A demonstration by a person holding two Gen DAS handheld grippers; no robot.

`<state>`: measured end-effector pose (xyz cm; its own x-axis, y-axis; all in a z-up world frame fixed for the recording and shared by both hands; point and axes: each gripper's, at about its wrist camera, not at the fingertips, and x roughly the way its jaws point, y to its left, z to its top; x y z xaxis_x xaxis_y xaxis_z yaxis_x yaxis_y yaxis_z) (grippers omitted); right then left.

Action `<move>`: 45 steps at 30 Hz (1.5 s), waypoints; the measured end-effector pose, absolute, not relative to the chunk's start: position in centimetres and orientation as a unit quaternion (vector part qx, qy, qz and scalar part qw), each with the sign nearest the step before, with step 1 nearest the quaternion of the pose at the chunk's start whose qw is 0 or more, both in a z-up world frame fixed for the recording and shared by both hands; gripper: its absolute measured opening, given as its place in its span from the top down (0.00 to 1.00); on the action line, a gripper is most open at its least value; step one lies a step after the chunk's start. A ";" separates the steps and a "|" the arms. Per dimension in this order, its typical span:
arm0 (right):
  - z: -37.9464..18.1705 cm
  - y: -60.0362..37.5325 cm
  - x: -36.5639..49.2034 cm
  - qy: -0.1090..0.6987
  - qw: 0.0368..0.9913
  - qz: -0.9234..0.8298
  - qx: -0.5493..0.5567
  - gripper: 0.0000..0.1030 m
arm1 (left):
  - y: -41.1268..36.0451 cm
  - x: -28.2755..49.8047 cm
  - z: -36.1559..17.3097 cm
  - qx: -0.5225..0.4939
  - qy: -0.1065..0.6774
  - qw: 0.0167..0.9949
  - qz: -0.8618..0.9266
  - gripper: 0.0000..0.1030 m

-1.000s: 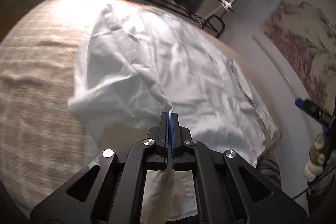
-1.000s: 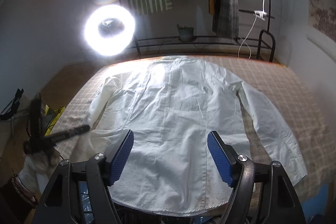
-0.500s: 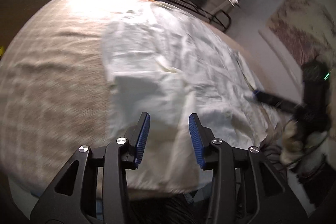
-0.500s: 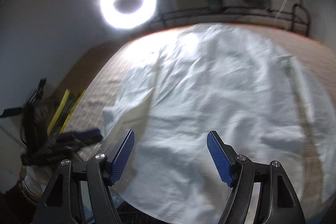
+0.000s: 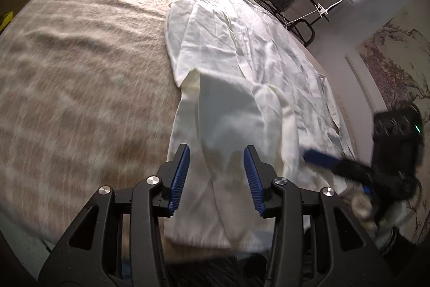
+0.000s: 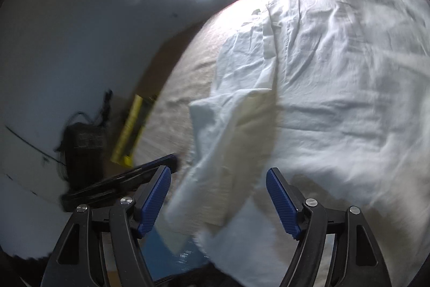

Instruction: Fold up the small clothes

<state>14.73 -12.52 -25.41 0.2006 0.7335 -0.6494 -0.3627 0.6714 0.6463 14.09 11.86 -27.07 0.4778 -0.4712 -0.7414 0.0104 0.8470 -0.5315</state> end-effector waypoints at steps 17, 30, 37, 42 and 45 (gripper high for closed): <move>-29.6 -8.8 13.3 0.590 0.710 0.347 0.166 0.98 | 12.6 15.3 -27.1 -0.260 0.498 0.813 -0.155 1.00; -33.0 -7.5 12.9 0.611 0.652 0.366 0.259 0.97 | 14.0 11.6 -26.9 -0.222 0.511 0.825 -0.100 0.89; -29.7 -6.2 13.0 0.606 0.707 0.342 0.125 0.66 | 13.7 8.1 -27.9 -0.219 0.518 0.823 -0.087 0.59; -25.3 -5.0 16.2 0.562 0.745 0.348 0.095 0.60 | 13.5 7.3 -28.2 -0.244 0.504 0.825 -0.082 0.59; -23.6 -4.0 18.7 0.541 0.762 0.346 0.083 0.59 | 12.7 7.1 -28.2 -0.237 0.501 0.828 -0.089 0.59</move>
